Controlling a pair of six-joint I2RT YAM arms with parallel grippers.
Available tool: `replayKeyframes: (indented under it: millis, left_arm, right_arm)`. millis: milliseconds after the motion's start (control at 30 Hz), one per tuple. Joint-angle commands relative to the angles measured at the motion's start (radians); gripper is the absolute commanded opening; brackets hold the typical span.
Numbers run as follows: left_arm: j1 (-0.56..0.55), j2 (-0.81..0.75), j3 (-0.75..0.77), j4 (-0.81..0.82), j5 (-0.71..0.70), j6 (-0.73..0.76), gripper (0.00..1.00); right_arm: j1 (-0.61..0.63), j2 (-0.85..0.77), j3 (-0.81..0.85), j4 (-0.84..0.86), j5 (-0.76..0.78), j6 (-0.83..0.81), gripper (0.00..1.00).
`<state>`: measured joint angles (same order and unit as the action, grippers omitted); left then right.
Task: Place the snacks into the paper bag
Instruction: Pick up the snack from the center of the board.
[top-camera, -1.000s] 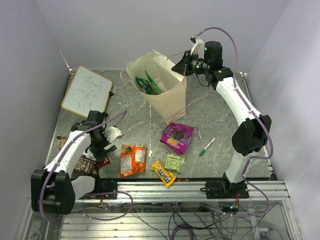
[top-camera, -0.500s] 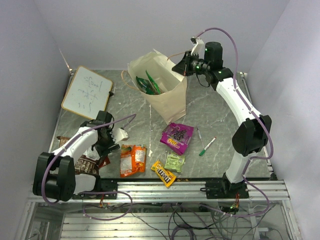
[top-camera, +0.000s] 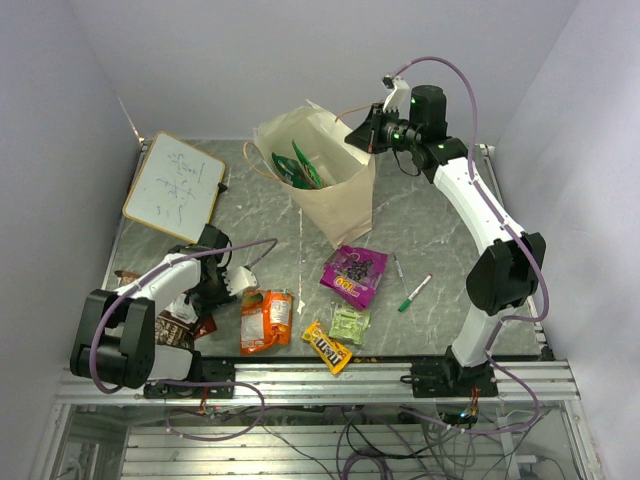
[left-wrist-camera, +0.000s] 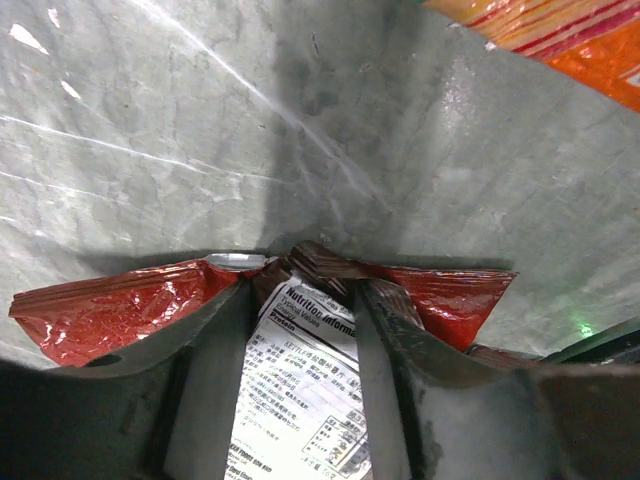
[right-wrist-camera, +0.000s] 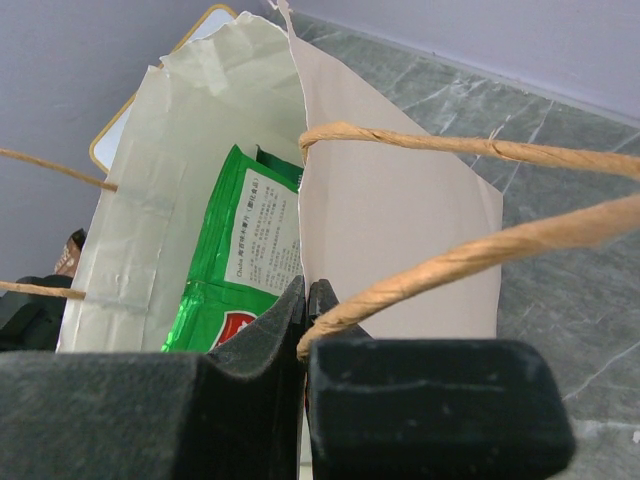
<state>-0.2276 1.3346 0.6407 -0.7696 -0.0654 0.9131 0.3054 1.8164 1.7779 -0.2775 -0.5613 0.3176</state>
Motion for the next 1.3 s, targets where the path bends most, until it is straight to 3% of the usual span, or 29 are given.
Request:
replayKeyframes:
  millis: [0, 300, 800, 1267]
  left_arm:
    - [-0.007, 0.021, -0.014, 0.004, 0.000, 0.015, 0.51]
    - [-0.007, 0.006, 0.079, -0.062, 0.083, -0.010, 0.08]
    - [-0.022, 0.016, 0.367, -0.062, 0.401, -0.170, 0.07]
    - [-0.022, -0.104, 0.743, -0.295, 0.327, -0.214, 0.07]
  right_arm:
    - [0.004, -0.026, -0.009, 0.027, -0.004, -0.002, 0.00]
    - [0.003, -0.028, -0.011, 0.026, 0.006, -0.006, 0.00]
    - [0.004, -0.037, -0.018, 0.025, 0.015, -0.017, 0.00]
    - [0.005, -0.048, -0.019, 0.032, -0.023, -0.045, 0.00]
